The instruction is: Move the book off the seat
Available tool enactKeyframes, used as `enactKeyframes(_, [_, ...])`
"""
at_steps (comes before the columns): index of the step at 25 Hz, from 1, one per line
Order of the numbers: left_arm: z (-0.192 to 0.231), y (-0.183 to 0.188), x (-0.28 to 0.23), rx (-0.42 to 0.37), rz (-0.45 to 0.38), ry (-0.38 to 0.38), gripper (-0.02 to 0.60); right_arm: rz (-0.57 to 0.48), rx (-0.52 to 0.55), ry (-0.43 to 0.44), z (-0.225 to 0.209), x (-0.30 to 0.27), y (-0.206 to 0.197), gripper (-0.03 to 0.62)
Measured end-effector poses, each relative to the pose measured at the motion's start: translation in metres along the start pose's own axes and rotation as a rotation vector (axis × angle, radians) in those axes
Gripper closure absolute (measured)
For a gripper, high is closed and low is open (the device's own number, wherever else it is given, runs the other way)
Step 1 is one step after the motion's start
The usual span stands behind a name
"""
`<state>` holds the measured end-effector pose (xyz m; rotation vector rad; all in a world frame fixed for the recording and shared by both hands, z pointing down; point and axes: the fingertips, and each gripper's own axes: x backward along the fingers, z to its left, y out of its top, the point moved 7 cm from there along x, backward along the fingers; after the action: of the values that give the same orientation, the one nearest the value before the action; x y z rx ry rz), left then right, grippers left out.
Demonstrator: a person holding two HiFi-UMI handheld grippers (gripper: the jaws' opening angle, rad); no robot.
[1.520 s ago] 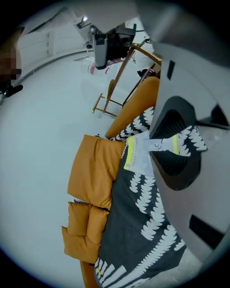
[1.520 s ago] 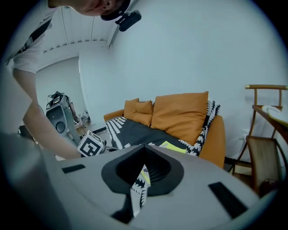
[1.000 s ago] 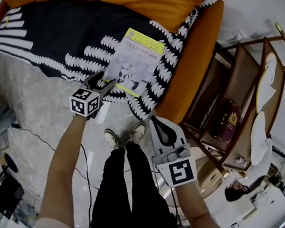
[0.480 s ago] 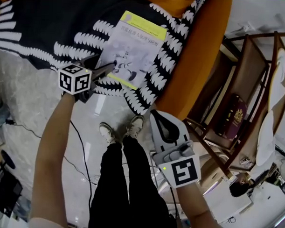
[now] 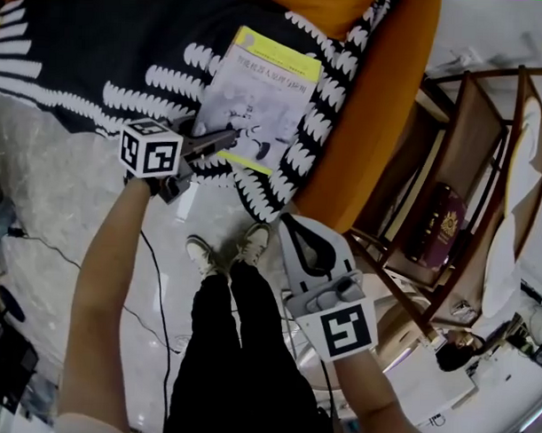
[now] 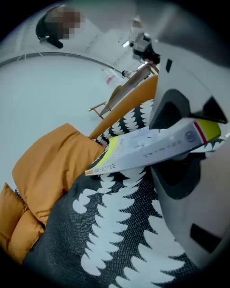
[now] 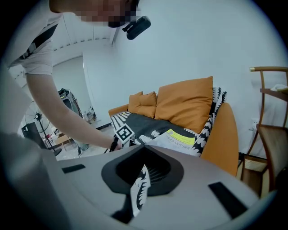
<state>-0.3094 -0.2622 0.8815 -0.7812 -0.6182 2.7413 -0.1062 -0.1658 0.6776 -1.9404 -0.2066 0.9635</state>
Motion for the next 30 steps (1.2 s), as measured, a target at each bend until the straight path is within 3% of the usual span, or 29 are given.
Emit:
enactKeyframes(8, [-0.015,-0.003,-0.003,-0.070,-0.016,0.222,0.434,0.019,0.008,-0.007,-0.001,0.012,0.000,0.574])
enactKeyframes(15, [-0.037,-0.012,0.037,-0.011,-0.084,0.294,0.469,0.005,0.038,0.048,0.023,0.025,0.015,0.574])
enactKeyframes(18, [-0.041,0.002,0.043,-0.001,-0.094,0.306,0.484,0.016,0.045,0.073,0.026,0.025,0.022,0.574])
enactKeyframes(21, [-0.045,0.030,0.039,-0.014,-0.112,0.331,0.488,0.005,0.050,0.082,0.012,0.022,0.033,0.574])
enactKeyframes(26, [-0.065,0.039,0.026,-0.074,-0.078,0.398,0.488,-0.025,0.034,0.058,-0.007,0.028,0.040,0.574])
enactKeyframes(30, [-0.067,0.068,0.000,0.004,-0.116,0.406,0.488,-0.043,0.033,0.050,-0.059,0.020,0.070,0.574])
